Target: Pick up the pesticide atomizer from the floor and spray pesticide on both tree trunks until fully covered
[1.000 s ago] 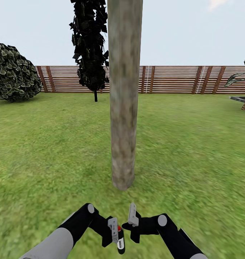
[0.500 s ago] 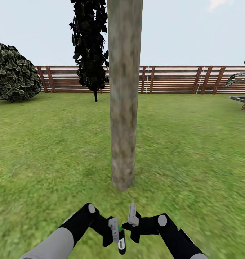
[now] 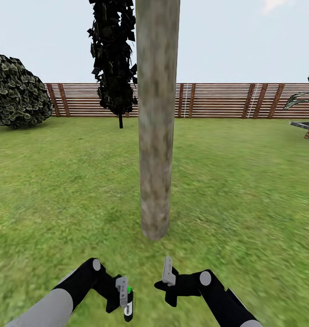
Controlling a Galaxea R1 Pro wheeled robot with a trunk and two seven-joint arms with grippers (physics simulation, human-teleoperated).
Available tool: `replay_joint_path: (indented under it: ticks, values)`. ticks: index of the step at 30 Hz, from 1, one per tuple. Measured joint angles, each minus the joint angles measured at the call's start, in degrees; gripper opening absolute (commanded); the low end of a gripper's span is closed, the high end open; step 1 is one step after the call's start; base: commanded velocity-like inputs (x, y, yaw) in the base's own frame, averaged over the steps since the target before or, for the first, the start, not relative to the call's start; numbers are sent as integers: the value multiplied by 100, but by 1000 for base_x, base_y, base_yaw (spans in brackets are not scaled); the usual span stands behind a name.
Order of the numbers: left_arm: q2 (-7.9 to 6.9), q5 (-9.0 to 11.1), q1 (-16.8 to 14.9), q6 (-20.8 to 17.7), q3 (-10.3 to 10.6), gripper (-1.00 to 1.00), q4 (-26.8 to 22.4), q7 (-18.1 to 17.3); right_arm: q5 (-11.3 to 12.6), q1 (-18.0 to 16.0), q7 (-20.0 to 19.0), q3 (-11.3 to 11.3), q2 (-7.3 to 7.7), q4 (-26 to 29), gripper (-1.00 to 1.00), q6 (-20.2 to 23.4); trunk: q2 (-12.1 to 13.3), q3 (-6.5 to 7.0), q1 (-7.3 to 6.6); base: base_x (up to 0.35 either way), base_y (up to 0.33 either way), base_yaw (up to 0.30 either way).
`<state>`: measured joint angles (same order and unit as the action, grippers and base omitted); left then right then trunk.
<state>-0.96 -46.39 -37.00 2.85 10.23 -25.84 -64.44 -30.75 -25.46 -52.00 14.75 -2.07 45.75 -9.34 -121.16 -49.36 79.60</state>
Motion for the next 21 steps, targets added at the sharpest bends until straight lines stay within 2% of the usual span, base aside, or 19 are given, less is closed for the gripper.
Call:
replay_joint_path:
  ticks: [7,8,11,13,16,18,19,20,21]
  values:
    - [-541,-5,18,0,2,-100,4,0,-10,0,0,-19,42,-11,-100,-8,0,0,0,0,0,0]
    - [-603,-1,22,0,0,-100,6,0,-10,0,0,-22,45,-13,100,-8,0,0,0,0,0,0]
    - [-750,0,25,0,-6,-100,8,4,-11,0,0,-28,59,-16,100,-9,0,0,0,0,0,0]
    - [-904,0,27,-2,-23,-100,9,6,-11,0,1,-33,106,-18,100,-12,0,0,0,0,0,0]
    - [-995,12,33,-5,-63,-100,16,64,-11,0,13,-47,134,-20,100,-16,0,0,0,0,0,0]
    - [-1032,49,35,-2,-159,-100,50,356,-1,0,57,-87,161,-72,100,-21,0,0,0,0,0,0]
    - [-1037,61,35,-4,-236,-100,63,509,7,0,105,-165,192,-126,100,-22,0,0,0,0,0,0]
    - [-1037,78,35,-5,-405,-100,75,741,7,0,245,-407,231,-210,100,-26,0,0,0,0,0,0]
    - [-1026,94,35,-6,-763,-100,89,1058,14,6,587,-915,260,-397,100,-35,0,0,0,0,0,0]
